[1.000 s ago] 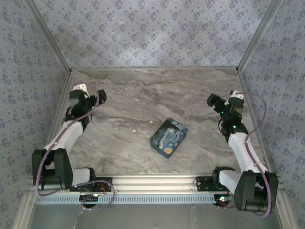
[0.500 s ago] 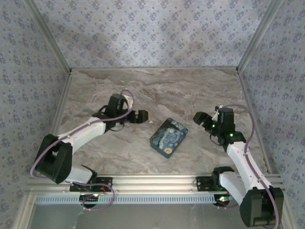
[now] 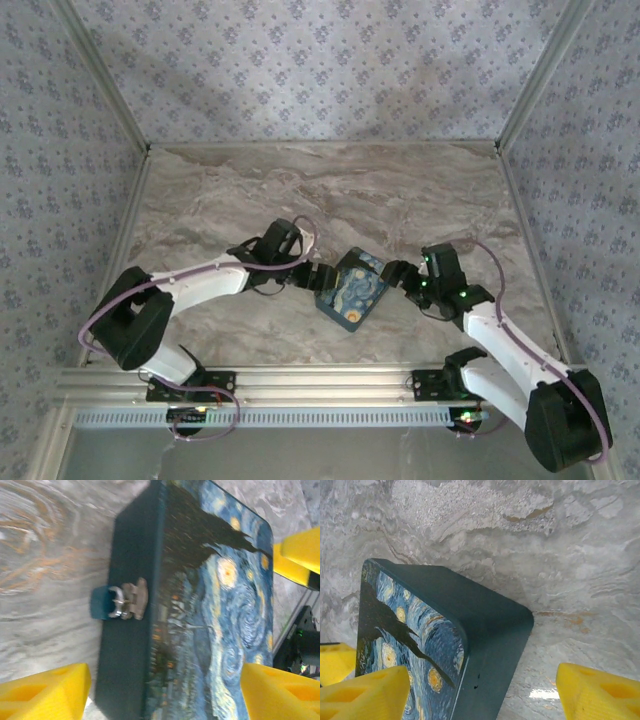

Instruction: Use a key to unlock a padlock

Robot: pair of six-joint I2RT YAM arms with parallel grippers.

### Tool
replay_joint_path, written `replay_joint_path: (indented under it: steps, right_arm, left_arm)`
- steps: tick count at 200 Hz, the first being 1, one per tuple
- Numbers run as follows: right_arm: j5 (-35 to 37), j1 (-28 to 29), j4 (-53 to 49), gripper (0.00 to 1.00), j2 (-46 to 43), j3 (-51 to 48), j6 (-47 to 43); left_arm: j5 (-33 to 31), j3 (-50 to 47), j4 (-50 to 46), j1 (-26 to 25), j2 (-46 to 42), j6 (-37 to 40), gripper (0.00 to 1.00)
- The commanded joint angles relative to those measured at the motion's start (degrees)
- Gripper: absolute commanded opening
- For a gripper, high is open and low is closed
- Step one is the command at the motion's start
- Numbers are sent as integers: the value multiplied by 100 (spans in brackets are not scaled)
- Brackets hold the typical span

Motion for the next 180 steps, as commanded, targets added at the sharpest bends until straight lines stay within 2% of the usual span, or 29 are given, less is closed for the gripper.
replay_joint_path:
  steps: [1, 78, 129, 157, 180]
  right_arm:
    - [115, 68, 267, 77, 317, 271, 166]
    - [-39, 640, 773, 67, 2215, 1661, -65]
    - [-259, 932, 611, 67, 3518, 2921, -404]
    - [-278, 919, 254, 68, 3820, 3321, -642]
    - [-46, 814, -183, 74, 3628, 3422, -839]
  left_arm:
    - [113, 63, -31, -178, 100, -120, 75]
    - [-138, -558, 487, -616, -404, -741, 68]
    - [-438, -672, 918, -944, -432, -1096, 68]
    - [-584, -538, 1016, -1124, -205, -1154, 68]
    - [-871, -477, 849, -1189, -219, -1124, 71]
